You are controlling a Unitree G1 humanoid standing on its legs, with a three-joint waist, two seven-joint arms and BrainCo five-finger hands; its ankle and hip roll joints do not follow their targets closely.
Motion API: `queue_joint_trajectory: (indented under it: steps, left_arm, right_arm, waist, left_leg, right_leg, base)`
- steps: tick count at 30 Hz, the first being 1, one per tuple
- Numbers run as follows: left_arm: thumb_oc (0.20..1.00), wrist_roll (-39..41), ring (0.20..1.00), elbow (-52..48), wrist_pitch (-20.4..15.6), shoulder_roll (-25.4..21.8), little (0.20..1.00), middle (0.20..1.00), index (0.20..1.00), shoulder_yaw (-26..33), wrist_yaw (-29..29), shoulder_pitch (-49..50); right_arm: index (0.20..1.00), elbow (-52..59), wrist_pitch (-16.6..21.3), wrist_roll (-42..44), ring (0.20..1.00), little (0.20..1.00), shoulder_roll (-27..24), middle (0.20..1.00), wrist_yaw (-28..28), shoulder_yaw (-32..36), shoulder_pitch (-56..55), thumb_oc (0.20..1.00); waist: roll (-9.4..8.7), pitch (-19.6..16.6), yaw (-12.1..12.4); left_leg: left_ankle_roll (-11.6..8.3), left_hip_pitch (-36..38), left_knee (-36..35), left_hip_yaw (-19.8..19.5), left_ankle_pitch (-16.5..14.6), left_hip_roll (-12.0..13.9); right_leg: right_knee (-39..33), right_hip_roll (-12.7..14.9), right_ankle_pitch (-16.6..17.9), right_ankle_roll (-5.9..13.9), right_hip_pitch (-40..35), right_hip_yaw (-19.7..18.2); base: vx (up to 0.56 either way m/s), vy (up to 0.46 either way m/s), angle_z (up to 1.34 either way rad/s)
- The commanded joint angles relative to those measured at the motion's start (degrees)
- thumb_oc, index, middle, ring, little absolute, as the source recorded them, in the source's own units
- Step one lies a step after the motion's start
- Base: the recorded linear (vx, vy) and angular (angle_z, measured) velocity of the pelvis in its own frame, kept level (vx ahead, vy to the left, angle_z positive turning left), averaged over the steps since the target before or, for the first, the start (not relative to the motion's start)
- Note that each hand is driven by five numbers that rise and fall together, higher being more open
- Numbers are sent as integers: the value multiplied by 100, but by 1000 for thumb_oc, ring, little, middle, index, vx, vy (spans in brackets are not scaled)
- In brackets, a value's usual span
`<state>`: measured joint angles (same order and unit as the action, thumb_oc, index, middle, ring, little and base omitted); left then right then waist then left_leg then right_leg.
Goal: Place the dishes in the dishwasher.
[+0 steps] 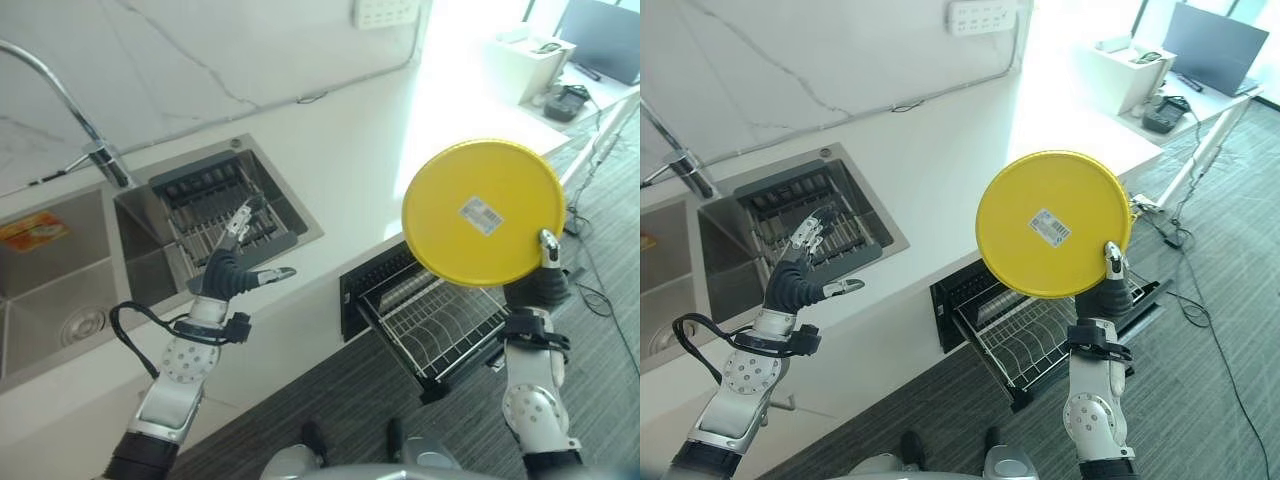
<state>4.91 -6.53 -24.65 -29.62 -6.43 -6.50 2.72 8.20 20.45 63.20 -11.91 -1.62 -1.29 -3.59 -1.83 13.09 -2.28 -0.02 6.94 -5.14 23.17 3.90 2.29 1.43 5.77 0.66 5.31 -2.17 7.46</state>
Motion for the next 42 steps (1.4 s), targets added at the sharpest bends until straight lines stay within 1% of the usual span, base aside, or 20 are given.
queue_joint_trajectory:
  steps: [1,2,3,4,5,7,8,12,15,19,24,27,29,32,34,36,37,39,41,42]
  left_arm:
    - [1000,-344,1000,-186,-222,-128,1000,1000,1000,106,-75,-221]
    - [1000,-363,1000,-175,-205,-163,1000,1000,1000,75,-102,-284]
    - [1000,-420,1000,-140,-224,-193,1000,1000,1000,9,-203,-366]
    - [1000,-439,1000,-114,-237,-205,1000,1000,1000,-13,-247,-396]
    - [1000,-454,1000,-80,-201,-225,1000,1000,1000,-105,-371,-554]
    - [1000,-484,1000,-31,-183,-216,1000,1000,1000,-203,-566,-720]
    - [1000,-496,1000,-6,-211,-209,1000,1000,1000,-281,-713,-834]
    - [1000,-498,1000,18,-360,-225,1000,1000,1000,-340,-934,-1101]
    - [1000,-600,1000,-6,-453,-215,1000,1000,1000,-310,-1120,-1107]
    - [1000,-706,1000,-74,-517,-220,1000,1000,1000,-283,-1356,-1098]
    - [1000,-839,1000,-128,-477,-204,1000,1000,1000,-321,-1559,-1272]
    - [1000,-898,1000,-162,-504,-168,1000,1000,1000,-346,-1693,-1350]
    - [1000,-916,1000,-193,-477,-153,1000,1000,1000,-351,-1744,-1434]
    - [1000,-935,1000,-173,-454,-180,1000,1000,1000,-383,-1740,-1512]
    - [1000,-969,1000,-155,-475,-177,1000,1000,1000,-400,-1740,-1525]
    - [1000,-1051,1000,-159,-510,-183,1000,1000,1000,-422,-1762,-1565]
    - [1000,-1071,1000,-157,-513,-243,1000,1000,1000,-436,-1793,-1632]
    - [1000,-1047,1000,-152,-501,-280,1000,1000,1000,-441,-1788,-1684]
    - [1000,-981,1000,-148,-526,-326,1000,1000,1000,-435,-1732,-1759]
    - [1000,-954,1000,-172,-504,-340,1000,1000,1000,-421,-1660,-1786]
  right_arm:
    - [200,315,176,174,200,200,66,200,-85,162,474,200]
    - [200,255,194,197,200,200,77,200,-129,114,467,200]
    - [200,132,246,223,200,200,118,200,-213,1,507,200]
    - [200,89,253,230,200,200,136,200,-234,-28,534,200]
    - [200,-4,315,252,200,200,114,200,-235,-106,641,200]
    - [200,-92,315,247,200,200,77,200,-204,-159,819,200]
    - [200,-77,283,270,200,200,2,200,-109,-176,970,200]
    - [200,-99,253,105,200,200,-137,200,-2,-269,1335,200]
    - [200,-92,177,116,200,200,-232,200,-53,-331,1384,200]
    - [200,-197,89,47,200,200,-244,200,-67,-448,1479,200]
    - [200,-344,168,-62,200,200,-200,200,12,-607,1607,200]
    - [200,-459,113,-180,200,200,-200,200,48,-649,1728,200]
    - [200,-483,40,-284,200,200,-213,200,50,-676,1873,200]
    - [200,-440,59,-444,200,200,-227,200,28,-771,1931,200]
    - [200,-429,58,-423,200,200,-221,200,37,-800,1949,200]
    - [200,-424,119,-446,200,200,-232,200,154,-860,2005,200]
    - [200,-482,134,-538,200,200,-249,200,256,-888,2089,200]
    - [200,-535,139,-642,200,200,-266,200,341,-901,2172,200]
    - [200,-615,167,-913,200,200,-319,200,563,-873,2327,200]
    - [200,-654,208,-1228,200,200,-374,200,708,-818,2402,200]
  waist:
    - [60,32,114]
    - [45,75,147]
    - [26,137,229]
    - [23,156,240]
    - [49,226,269]
    - [78,348,298]
    - [130,454,257]
    - [262,790,235]
    - [335,1011,186]
    - [455,1204,156]
    - [566,1421,105]
    - [639,1555,76]
    - [634,1665,76]
    - [560,1670,108]
    - [533,1670,133]
    - [472,1670,206]
    - [440,1670,270]
    - [424,1670,300]
    - [394,1670,362]
    - [374,1670,390]
  left_leg:
    - [346,-147,713,-887,-1049,-116]
    - [336,-248,794,-867,-1038,-98]
    - [274,-367,877,-808,-1023,-48]
    - [255,-395,894,-787,-1028,-25]
    - [178,-569,1048,-795,-992,80]
    - [60,-798,1237,-751,-955,191]
    - [1,-943,1329,-768,-930,253]
    - [-163,-1362,1426,-909,-731,369]
    - [-250,-1631,1617,-1153,-684,371]
    - [-270,-1870,1701,-1343,-661,328]
    - [-263,-2050,1758,-1298,-636,276]
    - [-257,-2100,1752,-1127,-601,254]
    - [-248,-2146,1769,-1115,-624,233]
    - [-244,-2254,1741,-1112,-571,234]
    - [-242,-2293,1770,-1115,-604,241]
    - [-219,-2444,1799,-1120,-559,240]
    - [-200,-2552,1922,-1137,-617,246]
    - [-193,-2591,1983,-1146,-635,256]
    - [-188,-2635,2082,-1171,-667,283]
    - [-188,-2643,2130,-1172,-690,300]
  right_leg:
    - [1422,416,101,629,451,252]
    - [1426,497,103,611,481,315]
    - [1242,813,304,594,488,516]
    - [1216,898,400,598,514,554]
    - [939,871,161,560,470,583]
    - [662,908,146,513,451,738]
    - [615,848,110,481,535,633]
    - [618,696,-32,389,808,530]
    - [806,716,-87,320,1083,425]
    - [978,708,-94,262,1413,285]
    - [1217,774,-91,257,1741,283]
    - [1304,822,-81,261,1880,356]
    - [1320,810,-88,261,1942,343]
    - [1243,793,-2,269,2020,360]
    - [1294,804,-34,291,2069,380]
    - [1314,821,30,312,2203,437]
    - [1445,860,-21,319,2297,494]
    - [1508,874,-43,307,2326,516]
    - [1610,891,-93,279,2336,567]
    - [1650,897,-123,264,2320,596]
  base:
    - [-85,-185,-56]
    - [-122,-280,-45]
    - [-123,-282,-34]
    - [-128,-319,-31]
    - [-75,-217,-23]
    - [-139,-208,-18]
    - [-210,-150,0]
    - [-144,-47,-29]
    - [-29,32,-36]
    - [-52,66,-24]
    - [-87,84,-3]
    - [-80,96,1]
    - [-60,23,3]
    - [-18,-39,2]
    - [0,-41,1]
    - [-12,-74,2]
    - [18,-64,6]
    - [25,-42,5]
    - [31,-55,7]
    - [36,-52,13]
